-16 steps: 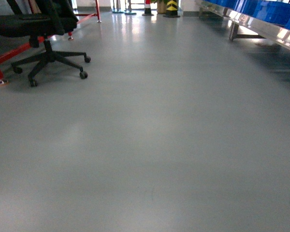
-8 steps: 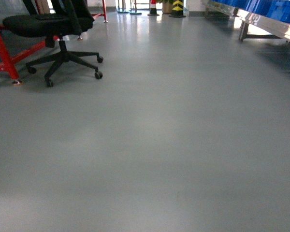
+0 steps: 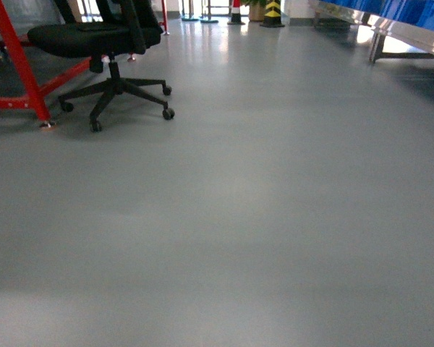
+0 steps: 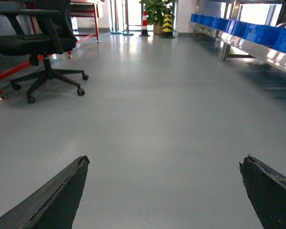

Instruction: Pick capacitor and pack into box

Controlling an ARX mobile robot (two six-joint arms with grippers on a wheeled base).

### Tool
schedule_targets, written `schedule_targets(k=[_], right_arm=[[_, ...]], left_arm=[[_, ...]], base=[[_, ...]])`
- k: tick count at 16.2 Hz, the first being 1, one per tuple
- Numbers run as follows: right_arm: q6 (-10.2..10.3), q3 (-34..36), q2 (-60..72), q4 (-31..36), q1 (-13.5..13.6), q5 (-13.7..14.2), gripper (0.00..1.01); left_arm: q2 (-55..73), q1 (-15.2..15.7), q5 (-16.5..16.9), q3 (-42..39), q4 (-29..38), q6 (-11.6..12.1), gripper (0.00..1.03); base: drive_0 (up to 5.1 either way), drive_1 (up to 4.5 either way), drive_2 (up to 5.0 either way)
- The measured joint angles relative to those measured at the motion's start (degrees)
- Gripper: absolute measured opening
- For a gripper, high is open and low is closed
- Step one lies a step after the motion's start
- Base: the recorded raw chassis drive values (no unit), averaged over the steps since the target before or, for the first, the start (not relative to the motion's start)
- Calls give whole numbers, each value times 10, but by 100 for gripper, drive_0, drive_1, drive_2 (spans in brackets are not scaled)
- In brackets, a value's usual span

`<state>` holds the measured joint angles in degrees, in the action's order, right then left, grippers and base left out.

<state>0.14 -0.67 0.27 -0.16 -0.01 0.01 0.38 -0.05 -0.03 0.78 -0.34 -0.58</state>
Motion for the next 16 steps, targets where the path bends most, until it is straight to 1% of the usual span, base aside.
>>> schedule_targets(k=[16], right_arm=[[0, 0, 0, -1, 0, 0, 98]], left_arm=[[0, 0, 0, 0, 1, 0, 44]], base=[[-510, 231, 231]])
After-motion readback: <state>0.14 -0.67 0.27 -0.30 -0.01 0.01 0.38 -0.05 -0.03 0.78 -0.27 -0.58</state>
